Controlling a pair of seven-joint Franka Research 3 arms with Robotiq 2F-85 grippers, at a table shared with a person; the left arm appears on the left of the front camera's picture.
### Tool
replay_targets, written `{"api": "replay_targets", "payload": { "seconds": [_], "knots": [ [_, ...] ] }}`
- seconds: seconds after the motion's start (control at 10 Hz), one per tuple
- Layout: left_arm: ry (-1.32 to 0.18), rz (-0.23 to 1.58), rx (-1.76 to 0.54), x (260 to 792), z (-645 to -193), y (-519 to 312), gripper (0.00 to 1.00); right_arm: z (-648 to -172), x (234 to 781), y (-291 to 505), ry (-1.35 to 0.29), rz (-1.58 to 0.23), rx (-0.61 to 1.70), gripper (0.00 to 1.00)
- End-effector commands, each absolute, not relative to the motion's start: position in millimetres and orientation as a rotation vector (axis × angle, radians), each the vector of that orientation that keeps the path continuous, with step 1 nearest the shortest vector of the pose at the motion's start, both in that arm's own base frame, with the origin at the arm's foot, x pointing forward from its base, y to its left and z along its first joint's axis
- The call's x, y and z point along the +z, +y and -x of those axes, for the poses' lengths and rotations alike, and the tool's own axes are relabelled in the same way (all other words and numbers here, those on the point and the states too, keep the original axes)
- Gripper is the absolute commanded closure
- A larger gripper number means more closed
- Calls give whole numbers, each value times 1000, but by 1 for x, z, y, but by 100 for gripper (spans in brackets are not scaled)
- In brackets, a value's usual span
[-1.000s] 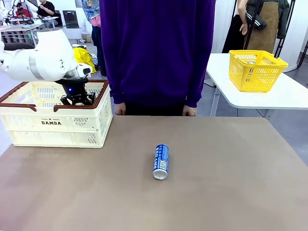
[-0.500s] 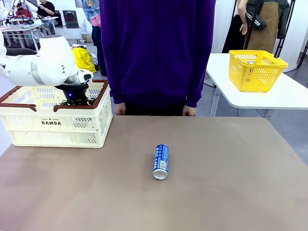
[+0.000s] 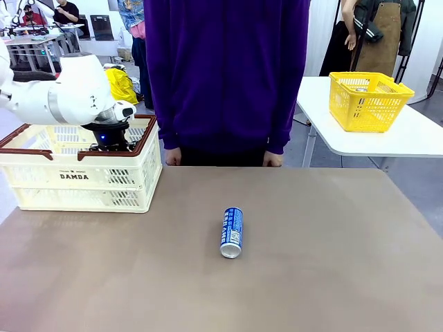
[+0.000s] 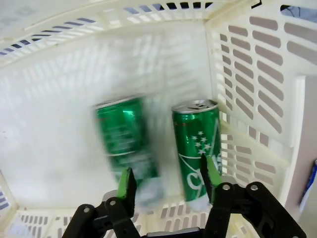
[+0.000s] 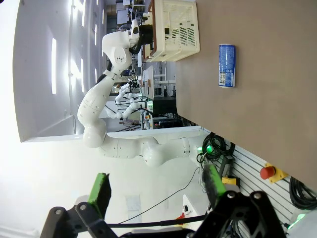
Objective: Place the drinks into the Shopping basket.
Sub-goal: Pick up one drink and place it into the Shopping basket.
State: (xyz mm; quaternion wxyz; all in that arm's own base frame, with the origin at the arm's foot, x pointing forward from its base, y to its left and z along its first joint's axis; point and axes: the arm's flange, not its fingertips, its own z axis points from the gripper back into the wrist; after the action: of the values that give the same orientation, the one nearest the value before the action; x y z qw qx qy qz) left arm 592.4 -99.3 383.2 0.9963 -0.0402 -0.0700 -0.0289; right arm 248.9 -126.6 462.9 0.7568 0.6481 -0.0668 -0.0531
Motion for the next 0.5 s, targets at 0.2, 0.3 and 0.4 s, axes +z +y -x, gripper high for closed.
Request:
{"api": "replay_targets", "payload": {
  "seconds": [0.2, 0.3, 0.4],
  "knots": [
    [-180, 82, -77, 386, -593, -97, 0, -252, 470, -125, -146, -1437, -134, 0],
    [-188, 85, -77, 387, -592, -97, 0, -252, 470, -125, -146, -1437, -134, 0],
    [-195, 92, -75, 390, -592, -95, 0, -252, 470, -125, -146, -1437, -134, 0]
  ]
}}
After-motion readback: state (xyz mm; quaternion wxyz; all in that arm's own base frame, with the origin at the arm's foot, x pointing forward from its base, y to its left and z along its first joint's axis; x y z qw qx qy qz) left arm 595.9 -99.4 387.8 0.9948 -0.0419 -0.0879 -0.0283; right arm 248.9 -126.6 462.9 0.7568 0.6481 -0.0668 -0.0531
